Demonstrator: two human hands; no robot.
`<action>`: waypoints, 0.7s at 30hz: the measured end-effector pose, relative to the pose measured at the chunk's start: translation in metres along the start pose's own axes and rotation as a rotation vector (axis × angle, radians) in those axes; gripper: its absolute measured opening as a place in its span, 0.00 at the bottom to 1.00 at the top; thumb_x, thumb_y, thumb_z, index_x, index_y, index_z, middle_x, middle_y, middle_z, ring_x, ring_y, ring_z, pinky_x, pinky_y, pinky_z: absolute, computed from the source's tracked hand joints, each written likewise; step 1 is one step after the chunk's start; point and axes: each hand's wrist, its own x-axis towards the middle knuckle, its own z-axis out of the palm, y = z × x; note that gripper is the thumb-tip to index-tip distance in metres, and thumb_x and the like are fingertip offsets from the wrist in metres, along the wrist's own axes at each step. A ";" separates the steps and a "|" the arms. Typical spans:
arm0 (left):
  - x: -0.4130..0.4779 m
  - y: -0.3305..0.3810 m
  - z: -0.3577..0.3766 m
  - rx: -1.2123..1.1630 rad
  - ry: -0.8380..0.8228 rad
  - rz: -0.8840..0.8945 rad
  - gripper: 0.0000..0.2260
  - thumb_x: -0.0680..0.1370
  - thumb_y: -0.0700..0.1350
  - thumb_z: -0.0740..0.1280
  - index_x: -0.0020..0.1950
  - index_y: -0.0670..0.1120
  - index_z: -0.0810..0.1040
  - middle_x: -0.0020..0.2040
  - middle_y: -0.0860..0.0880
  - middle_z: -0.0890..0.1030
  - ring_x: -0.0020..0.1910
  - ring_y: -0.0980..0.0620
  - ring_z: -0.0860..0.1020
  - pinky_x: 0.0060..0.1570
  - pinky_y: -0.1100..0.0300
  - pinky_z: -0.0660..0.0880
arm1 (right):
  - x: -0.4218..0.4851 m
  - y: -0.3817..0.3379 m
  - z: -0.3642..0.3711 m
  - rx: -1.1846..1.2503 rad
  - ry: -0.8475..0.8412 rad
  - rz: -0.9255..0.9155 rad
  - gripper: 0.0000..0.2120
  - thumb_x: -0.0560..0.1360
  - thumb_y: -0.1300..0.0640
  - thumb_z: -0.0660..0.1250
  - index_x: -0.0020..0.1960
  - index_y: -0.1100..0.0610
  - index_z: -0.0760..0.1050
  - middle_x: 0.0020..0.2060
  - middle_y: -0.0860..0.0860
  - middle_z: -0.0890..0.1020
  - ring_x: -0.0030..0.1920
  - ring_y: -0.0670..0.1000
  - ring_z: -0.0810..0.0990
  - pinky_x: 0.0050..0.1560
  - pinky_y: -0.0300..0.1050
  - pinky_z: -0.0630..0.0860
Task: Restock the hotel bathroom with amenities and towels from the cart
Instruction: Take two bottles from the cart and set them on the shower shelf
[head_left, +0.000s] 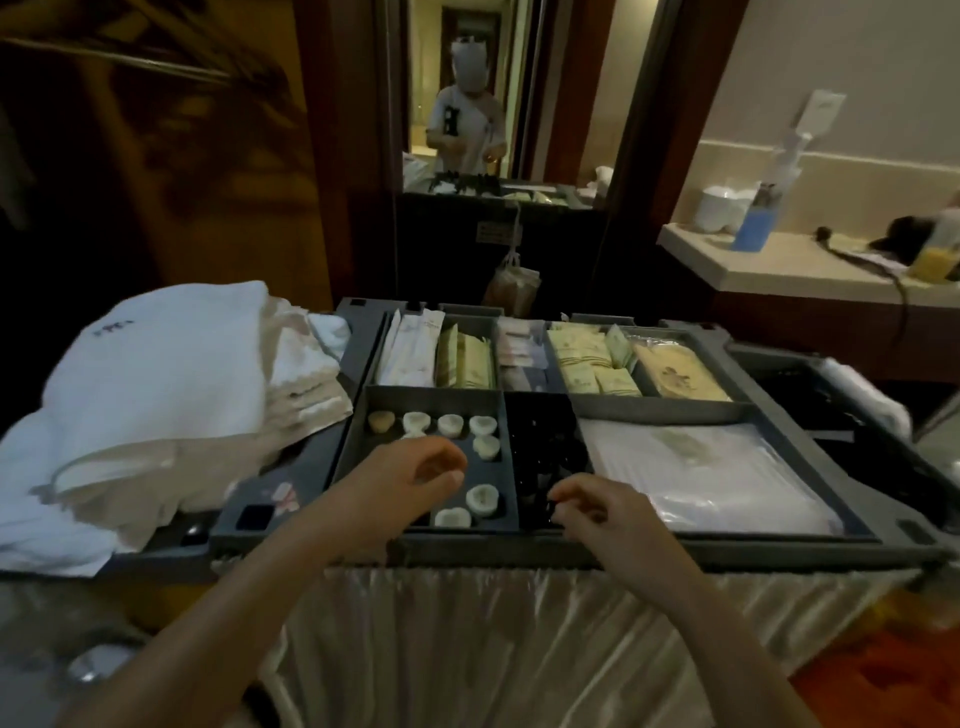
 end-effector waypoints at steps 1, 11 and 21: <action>0.010 -0.001 0.001 0.011 0.009 -0.011 0.06 0.79 0.48 0.61 0.55 0.56 0.72 0.49 0.59 0.76 0.47 0.67 0.73 0.41 0.75 0.72 | 0.014 0.008 -0.003 -0.011 -0.021 -0.004 0.05 0.77 0.56 0.64 0.49 0.47 0.75 0.42 0.44 0.79 0.43 0.42 0.79 0.40 0.30 0.73; 0.043 -0.043 0.018 0.206 0.119 -0.229 0.12 0.78 0.49 0.63 0.60 0.48 0.74 0.46 0.56 0.74 0.51 0.53 0.76 0.52 0.58 0.69 | 0.102 0.059 0.010 -0.362 -0.015 -0.145 0.15 0.74 0.56 0.67 0.61 0.51 0.73 0.61 0.49 0.71 0.61 0.51 0.69 0.61 0.46 0.67; 0.016 -0.078 0.054 0.482 0.120 -0.274 0.44 0.60 0.80 0.44 0.66 0.56 0.68 0.69 0.58 0.67 0.72 0.57 0.57 0.72 0.50 0.42 | 0.113 0.090 0.023 -0.300 0.090 -0.146 0.16 0.74 0.56 0.68 0.61 0.54 0.75 0.58 0.53 0.74 0.60 0.55 0.72 0.60 0.51 0.65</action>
